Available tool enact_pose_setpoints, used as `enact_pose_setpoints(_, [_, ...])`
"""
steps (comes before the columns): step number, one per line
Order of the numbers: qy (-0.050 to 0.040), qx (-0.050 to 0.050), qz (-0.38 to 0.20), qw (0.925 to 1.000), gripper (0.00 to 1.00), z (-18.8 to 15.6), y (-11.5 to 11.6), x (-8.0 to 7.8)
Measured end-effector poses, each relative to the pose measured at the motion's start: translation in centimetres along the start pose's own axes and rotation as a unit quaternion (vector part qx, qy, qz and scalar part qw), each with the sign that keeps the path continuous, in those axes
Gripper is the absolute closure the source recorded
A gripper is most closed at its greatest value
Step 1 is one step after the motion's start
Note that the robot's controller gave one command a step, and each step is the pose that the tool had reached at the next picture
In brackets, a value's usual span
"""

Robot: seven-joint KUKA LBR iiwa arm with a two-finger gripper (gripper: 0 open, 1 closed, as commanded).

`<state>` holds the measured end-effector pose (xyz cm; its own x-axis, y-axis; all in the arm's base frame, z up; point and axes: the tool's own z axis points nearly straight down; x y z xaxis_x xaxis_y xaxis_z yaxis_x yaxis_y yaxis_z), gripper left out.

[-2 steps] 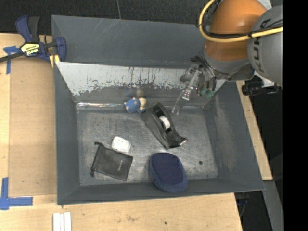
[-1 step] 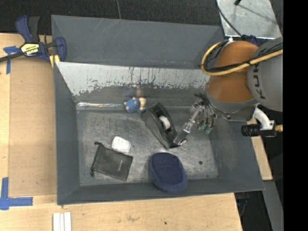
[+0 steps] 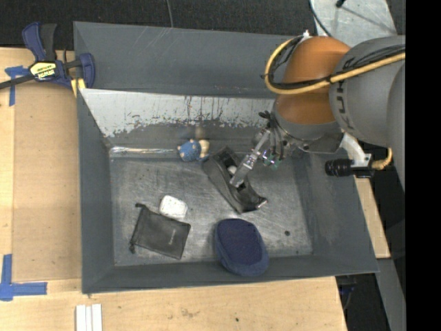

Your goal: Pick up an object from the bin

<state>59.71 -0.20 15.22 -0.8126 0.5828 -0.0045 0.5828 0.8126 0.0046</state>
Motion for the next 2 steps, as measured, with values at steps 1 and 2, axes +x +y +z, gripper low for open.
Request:
enact_pose_setpoints(1, [0.0074,0.007,0.116,0.9932,0.00,3.3,-0.8,-1.3])
enact_pose_setpoints(2, [-0.0025,-0.001,0.084,0.9965,0.00,-5.1,1.2,-1.8])
